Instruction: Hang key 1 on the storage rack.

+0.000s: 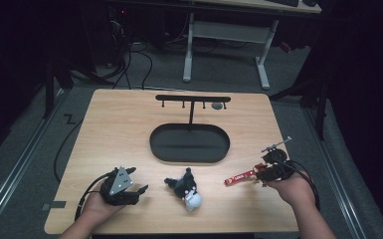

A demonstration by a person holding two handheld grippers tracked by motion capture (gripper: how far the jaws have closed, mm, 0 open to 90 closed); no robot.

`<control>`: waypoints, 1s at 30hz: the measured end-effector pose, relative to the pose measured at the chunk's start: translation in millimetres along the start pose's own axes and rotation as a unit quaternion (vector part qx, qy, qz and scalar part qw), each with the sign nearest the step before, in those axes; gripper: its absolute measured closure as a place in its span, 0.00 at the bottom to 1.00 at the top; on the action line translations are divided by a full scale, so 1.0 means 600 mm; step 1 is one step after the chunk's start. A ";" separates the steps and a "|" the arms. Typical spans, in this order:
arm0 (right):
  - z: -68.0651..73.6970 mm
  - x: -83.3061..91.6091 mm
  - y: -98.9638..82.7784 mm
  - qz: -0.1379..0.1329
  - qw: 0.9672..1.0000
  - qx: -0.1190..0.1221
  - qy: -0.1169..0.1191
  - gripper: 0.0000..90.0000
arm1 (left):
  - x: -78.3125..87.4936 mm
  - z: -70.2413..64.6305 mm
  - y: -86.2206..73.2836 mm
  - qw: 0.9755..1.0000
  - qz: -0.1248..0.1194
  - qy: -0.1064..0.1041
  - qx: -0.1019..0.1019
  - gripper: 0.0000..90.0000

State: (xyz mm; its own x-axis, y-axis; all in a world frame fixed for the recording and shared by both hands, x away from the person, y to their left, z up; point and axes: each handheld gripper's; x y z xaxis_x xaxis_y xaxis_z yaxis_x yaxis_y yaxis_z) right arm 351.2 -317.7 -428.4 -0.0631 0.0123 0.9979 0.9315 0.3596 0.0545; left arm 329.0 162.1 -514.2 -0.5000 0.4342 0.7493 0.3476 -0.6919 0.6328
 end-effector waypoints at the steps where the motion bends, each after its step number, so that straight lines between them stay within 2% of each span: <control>1: 0.001 0.005 -0.001 -0.002 1.000 0.001 -0.002 0.64 | 0.001 0.000 -0.002 1.000 0.000 0.000 0.001 0.30; 12: 0.012 0.060 0.001 -0.024 1.000 0.005 -0.005 0.64 | 0.007 0.002 -0.007 1.000 -0.001 0.006 0.007 0.30; 15: 0.017 0.076 0.003 -0.027 1.000 0.013 -0.005 0.64 | 0.006 0.002 -0.007 1.000 0.001 0.005 0.005 0.30; 22: 0.025 0.098 0.007 -0.026 1.000 0.016 0.003 0.64 | 0.004 0.000 -0.003 1.000 0.001 0.002 -0.001 0.30; 30: 0.037 0.127 0.018 -0.028 0.999 0.021 0.001 0.64 | 0.004 0.000 -0.001 1.000 -0.002 0.001 -0.002 0.30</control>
State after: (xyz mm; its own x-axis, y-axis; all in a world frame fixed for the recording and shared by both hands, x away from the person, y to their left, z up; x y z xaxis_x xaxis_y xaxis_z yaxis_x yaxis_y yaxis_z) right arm 348.5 -292.5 -352.4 -0.1138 -0.0109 0.9934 0.9110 0.3978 0.1087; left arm 327.8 163.6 -512.7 -0.5023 0.4360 0.7467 0.3426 -0.6925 0.6349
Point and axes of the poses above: each handheld gripper's, and its own axes: x roughly backward along the jaws, y roughly out of its top, z roughly to its left, and after that the axes turned 15 degrees about z, right-handed
